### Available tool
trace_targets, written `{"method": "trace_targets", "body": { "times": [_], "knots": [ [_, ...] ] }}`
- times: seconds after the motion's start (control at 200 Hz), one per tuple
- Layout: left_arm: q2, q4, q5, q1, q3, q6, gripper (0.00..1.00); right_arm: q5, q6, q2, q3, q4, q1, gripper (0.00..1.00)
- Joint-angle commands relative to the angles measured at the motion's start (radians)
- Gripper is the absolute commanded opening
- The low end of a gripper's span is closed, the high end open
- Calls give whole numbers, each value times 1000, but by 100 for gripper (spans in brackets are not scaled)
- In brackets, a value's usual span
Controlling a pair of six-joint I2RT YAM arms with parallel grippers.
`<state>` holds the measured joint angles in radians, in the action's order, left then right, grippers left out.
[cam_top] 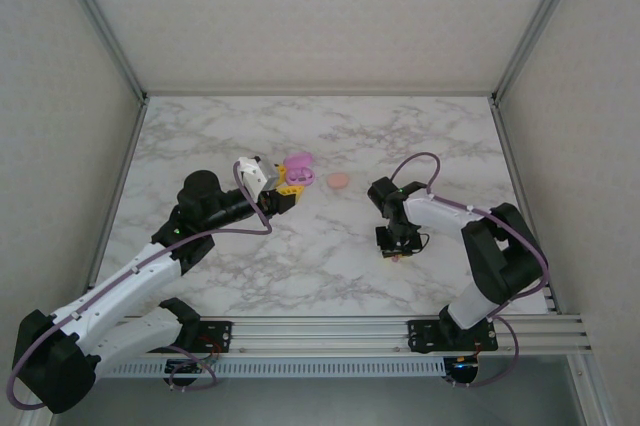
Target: Insert the wireless bluetooth earbuds into the charging case
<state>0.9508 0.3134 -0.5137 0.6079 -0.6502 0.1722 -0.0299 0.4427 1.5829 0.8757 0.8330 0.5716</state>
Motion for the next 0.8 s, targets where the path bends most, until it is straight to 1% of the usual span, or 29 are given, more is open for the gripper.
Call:
{"method": "trace_targets", "body": {
  "times": [0.0,0.17,0.23,0.335,0.441,0.571,0.666,0.796],
  "knots": [
    [-3,19,3,10,7,11,32,-13,28,-110,32,56,-13,19],
    [27,68,-1,10,20,39,32,118,15,-286,131,93,-38,19],
    [45,81,-10,10,19,54,32,221,18,-333,177,79,-51,19],
    [81,110,-19,10,15,73,31,435,53,-381,256,-21,-52,19],
    [123,154,-23,12,12,79,31,632,109,-375,326,-136,-53,18],
    [175,164,-38,18,-11,99,31,799,178,-349,383,-280,-49,18],
    [200,180,-43,24,-21,109,31,866,214,-322,419,-350,-38,18],
    [218,185,-51,30,-35,115,31,868,220,-284,467,-373,-13,19]
  ]
}}
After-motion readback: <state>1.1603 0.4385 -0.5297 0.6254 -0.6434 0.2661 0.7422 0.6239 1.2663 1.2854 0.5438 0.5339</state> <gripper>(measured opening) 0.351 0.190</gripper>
